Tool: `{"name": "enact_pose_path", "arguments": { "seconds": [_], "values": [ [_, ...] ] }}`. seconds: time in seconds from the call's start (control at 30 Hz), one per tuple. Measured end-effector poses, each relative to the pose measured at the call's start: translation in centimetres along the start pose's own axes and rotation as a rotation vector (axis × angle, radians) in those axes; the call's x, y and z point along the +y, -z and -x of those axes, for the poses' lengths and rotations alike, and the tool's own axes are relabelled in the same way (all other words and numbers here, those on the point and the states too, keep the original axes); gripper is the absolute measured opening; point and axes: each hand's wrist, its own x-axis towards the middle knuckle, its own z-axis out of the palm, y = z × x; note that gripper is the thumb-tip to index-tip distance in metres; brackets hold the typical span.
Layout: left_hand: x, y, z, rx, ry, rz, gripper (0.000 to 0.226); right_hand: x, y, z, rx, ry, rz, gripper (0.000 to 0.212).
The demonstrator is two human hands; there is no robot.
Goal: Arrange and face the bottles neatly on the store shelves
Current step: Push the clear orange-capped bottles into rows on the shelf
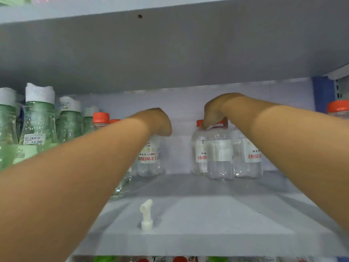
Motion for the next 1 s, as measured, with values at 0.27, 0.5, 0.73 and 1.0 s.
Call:
{"name": "enact_pose_path", "arguments": {
  "seconds": [0.27,0.5,0.73,1.0],
  "values": [
    [-3.0,-4.0,-4.4,-0.092,0.174,0.24,0.053,-0.4,-0.1,-3.4,0.01,0.119,-0.101,0.023],
    [-3.7,-5.9,-5.0,-0.029,0.205,0.586,0.066,-4.4,-1.1,-4.9,0.02,0.195,-0.408,0.03],
    [-3.8,-6.6,-5.0,-0.023,0.2,0.662,0.063,-5.4,-1.4,-4.8,0.04,0.227,-0.418,0.027],
    [-3.8,-6.8,-5.3,0.11,0.185,0.533,0.088,-1.5,1.1,-0.4,0.289,0.24,-0.24,0.043]
  ]
}}
